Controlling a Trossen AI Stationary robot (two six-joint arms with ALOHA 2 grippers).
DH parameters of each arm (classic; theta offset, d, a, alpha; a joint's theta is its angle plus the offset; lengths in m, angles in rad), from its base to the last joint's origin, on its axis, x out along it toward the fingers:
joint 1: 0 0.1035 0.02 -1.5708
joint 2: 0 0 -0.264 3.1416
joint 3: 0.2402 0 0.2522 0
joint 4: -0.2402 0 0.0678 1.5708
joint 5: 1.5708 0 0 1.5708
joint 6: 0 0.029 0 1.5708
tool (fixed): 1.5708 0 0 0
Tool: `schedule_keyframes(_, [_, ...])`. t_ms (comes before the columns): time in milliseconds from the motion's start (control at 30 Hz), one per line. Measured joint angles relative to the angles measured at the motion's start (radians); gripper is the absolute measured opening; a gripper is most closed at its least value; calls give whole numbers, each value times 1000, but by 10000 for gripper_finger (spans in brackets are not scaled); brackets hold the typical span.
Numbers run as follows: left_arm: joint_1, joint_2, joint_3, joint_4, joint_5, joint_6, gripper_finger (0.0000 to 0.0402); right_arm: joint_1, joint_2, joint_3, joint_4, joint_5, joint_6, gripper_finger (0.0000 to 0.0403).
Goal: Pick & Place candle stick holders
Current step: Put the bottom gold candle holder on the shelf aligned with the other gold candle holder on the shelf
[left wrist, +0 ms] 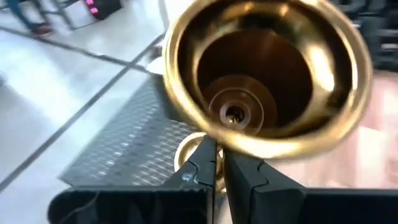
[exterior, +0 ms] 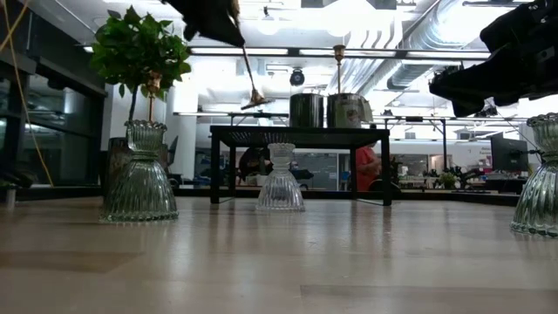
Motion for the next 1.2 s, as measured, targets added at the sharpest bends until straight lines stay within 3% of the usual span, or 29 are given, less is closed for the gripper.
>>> schedule_keyframes(433, [220,259,279,-104,-32,111,7,0,0,0,-10,0,0,99])
schedule_keyframes(933, [417,475,506,-53,210,258,7,0,0,0,-10,0,0,99])
schedule_keyframes(1200, [441,585,657,-82,355,283,7,0,0,0,-10,0,0,99])
